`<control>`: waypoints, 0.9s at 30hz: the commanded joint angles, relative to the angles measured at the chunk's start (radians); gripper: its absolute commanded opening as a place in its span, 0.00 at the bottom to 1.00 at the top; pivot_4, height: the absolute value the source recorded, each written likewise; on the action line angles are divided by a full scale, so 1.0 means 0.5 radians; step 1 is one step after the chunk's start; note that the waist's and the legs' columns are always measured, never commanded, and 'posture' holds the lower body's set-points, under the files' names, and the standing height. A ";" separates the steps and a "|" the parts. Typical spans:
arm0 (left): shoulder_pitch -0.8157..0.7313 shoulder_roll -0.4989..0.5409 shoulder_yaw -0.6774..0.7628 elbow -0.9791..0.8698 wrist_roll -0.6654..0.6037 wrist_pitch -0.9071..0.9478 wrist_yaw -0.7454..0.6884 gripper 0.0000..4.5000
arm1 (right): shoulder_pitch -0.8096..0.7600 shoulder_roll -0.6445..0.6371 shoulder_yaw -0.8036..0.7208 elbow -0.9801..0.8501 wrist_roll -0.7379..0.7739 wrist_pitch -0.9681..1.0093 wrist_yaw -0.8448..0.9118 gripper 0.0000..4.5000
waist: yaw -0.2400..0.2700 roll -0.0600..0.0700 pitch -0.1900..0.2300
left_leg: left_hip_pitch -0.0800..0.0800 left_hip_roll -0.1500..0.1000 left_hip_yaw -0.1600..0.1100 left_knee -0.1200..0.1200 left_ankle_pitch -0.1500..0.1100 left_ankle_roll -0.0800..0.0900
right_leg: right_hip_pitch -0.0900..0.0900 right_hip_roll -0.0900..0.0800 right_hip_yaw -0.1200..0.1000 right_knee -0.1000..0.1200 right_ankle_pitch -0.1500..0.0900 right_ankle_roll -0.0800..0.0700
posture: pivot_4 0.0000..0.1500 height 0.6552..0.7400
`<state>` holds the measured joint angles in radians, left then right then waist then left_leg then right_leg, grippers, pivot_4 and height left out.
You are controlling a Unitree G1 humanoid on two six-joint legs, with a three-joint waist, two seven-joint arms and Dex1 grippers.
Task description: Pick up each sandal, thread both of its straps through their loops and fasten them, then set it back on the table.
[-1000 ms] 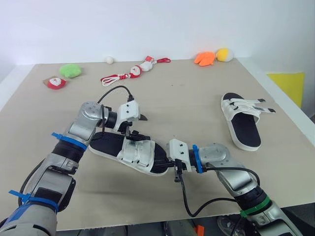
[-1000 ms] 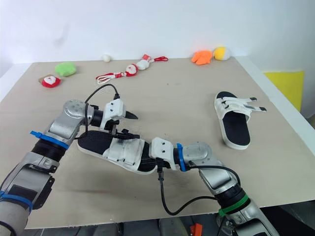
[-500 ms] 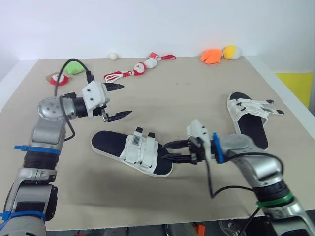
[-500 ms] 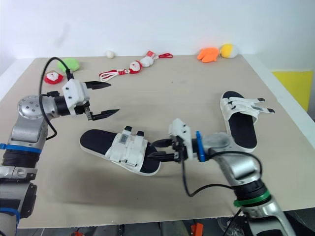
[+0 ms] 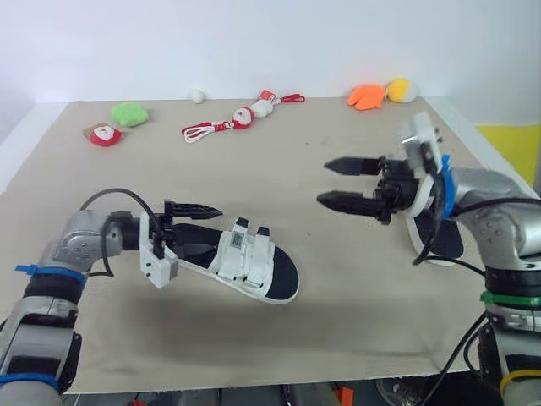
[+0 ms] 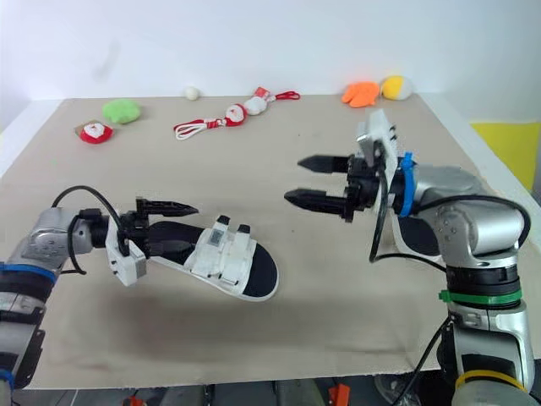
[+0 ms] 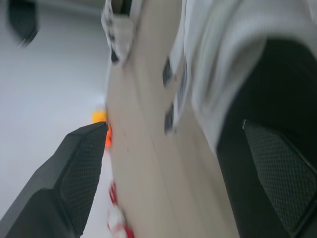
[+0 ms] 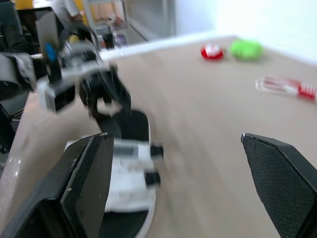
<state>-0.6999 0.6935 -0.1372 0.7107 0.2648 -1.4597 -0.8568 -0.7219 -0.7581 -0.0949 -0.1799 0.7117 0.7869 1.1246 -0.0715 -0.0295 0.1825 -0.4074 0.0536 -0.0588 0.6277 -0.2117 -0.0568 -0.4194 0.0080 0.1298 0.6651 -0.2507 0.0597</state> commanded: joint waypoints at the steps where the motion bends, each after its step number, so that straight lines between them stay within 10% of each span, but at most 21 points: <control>1: -0.079 -0.048 -0.034 0.097 0.166 -0.084 0.165 1.00 | -0.002 -0.079 -0.061 -0.208 0.163 0.096 0.045 0.98 | 0.000 0.001 0.000 | 0.000 -0.001 0.000 0.000 0.000 0.000 | 0.000 -0.001 0.000 0.000 0.000 0.000 | 1.00 1.00; 6: -0.177 -0.136 -0.122 0.204 0.384 -0.117 0.345 1.00 | -0.004 -0.088 -0.086 -0.284 0.238 0.140 -0.045 0.98 | 0.005 0.001 0.000 | 0.000 -0.001 -0.001 0.001 -0.001 0.001 | 0.000 -0.001 0.000 0.001 0.000 0.001 | 1.00 1.00; 9: -0.215 -0.179 -0.214 0.230 0.437 -0.125 0.423 0.82 | 0.006 -0.101 -0.095 -0.304 0.259 0.148 -0.086 1.00 | 0.005 0.001 0.000 | 0.000 -0.001 0.000 0.004 0.000 0.001 | 0.001 -0.001 0.000 0.001 0.002 0.003 | 1.00 1.00; 16: -0.262 -0.163 -0.292 0.259 0.609 -0.142 0.630 0.03 | 0.088 -0.127 -0.064 -0.354 0.251 0.124 -0.127 1.00 | 0.008 0.004 -0.001 | 0.000 -0.002 -0.001 0.008 0.000 0.002 | 0.002 -0.001 0.000 0.002 0.004 0.005 | 1.00 1.00; 27: -0.432 0.141 -0.053 0.326 0.598 1.025 0.922 0.01 | -0.060 0.183 0.055 -0.165 -0.082 -0.195 -0.471 1.00 | -0.024 0.005 0.000 | 0.000 0.001 0.000 0.010 0.005 0.008 | -0.001 0.003 0.002 0.005 0.012 0.013 | 1.00 1.00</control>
<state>-0.8737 0.7193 -0.2340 0.8739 0.5823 -1.0820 -0.4472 -0.7234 -0.6796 -0.0711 -0.2715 0.6994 0.7331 0.9278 -0.0833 -0.0269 0.1823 -0.4077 0.0540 -0.0590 0.6325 -0.2091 -0.0525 -0.4211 0.0100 0.1308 0.6684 -0.2449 0.0665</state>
